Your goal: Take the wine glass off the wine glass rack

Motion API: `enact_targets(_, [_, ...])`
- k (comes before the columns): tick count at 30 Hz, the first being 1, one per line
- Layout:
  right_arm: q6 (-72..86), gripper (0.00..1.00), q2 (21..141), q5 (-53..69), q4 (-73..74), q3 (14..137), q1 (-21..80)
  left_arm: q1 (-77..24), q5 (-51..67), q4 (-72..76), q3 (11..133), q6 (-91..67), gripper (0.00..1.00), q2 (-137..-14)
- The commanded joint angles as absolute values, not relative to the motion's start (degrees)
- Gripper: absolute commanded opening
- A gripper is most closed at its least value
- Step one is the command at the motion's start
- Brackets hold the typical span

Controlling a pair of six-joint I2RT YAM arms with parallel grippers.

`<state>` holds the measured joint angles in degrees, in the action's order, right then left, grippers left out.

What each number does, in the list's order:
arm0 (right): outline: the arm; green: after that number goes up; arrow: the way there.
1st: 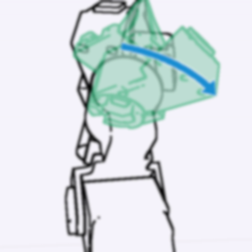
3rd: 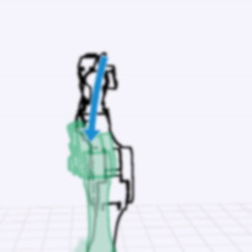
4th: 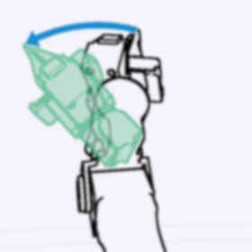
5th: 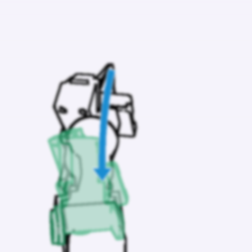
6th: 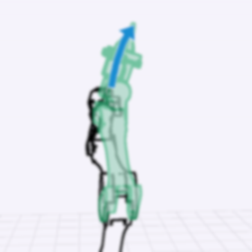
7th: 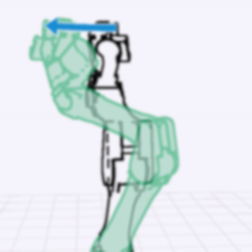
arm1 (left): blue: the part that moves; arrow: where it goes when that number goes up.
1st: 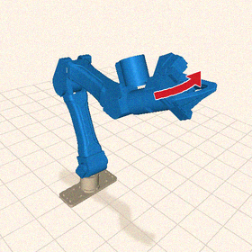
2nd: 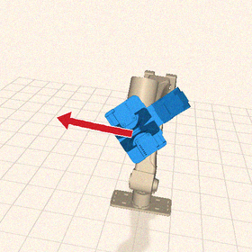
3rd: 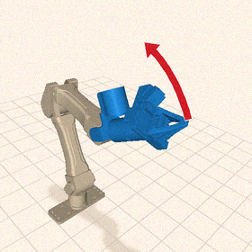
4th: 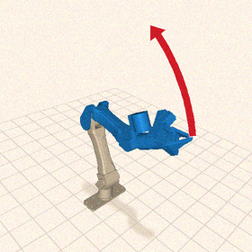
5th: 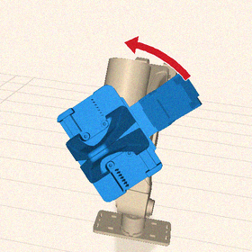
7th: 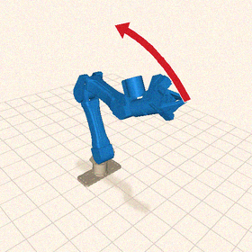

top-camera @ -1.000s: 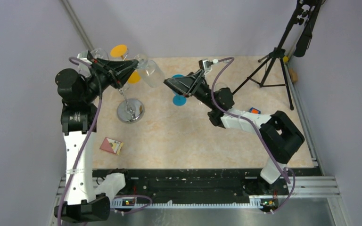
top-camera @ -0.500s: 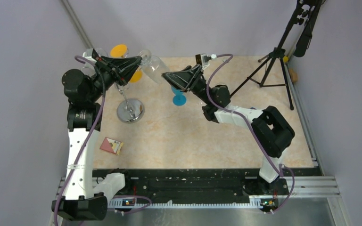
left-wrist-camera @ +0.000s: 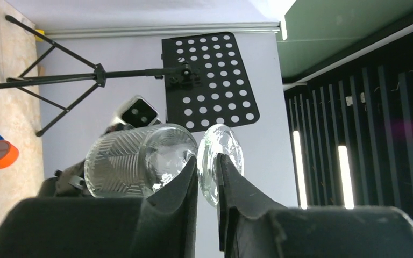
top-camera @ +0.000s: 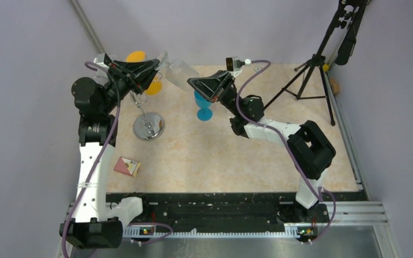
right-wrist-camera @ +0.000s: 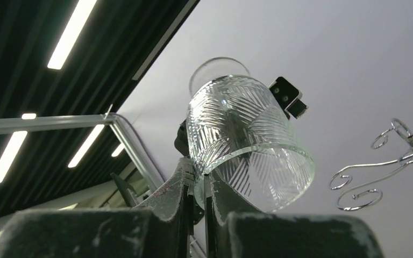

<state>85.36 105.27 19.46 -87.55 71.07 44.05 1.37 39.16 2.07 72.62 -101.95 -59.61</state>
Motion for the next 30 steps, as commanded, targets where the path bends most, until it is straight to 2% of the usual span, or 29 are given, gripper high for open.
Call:
enact_targets(1, [76.5,0.0,99.0,18.5,-84.1,73.1,44.0,0.7,43.6,6.3,74.5,-96.9,0.28,-60.1])
enact_targets(5, [68.6,0.0,94.8,16.0,-75.2,72.2,43.6,0.7,44.3,5.9,75.2,-95.0,0.5,-60.9])
enact_targets(9, [60.4,0.0,90.4,10.6,-62.8,72.4,42.5,1.0,46.2,2.4,76.1,-92.7,0.64,-61.7])
enact_targets(11, [56.2,0.0,88.4,9.4,-56.2,73.0,41.9,1.2,46.9,-0.5,76.9,-90.3,0.74,-62.0])
enact_targets(13, [51.5,0.0,86.1,7.9,-48.6,73.5,41.7,1.7,47.1,-3.4,77.4,-88.3,0.79,-62.1])
enact_targets(23, [26.8,0.0,74.7,-2.6,-1.7,78.1,40.5,10.2,55.3,-3.2,82.1,-81.3,0.83,-64.5])
enact_targets(27, [24.5,0.0,70.4,-5.1,12.3,78.2,37.9,10.7,55.3,-15.2,93.3,-66.2,0.84,-67.7])
enact_targets(30, [20.0,0.0,68.7,-11.5,20.9,79.7,37.8,10.6,52.0,-23.4,97.8,-58.8,0.84,-68.8])
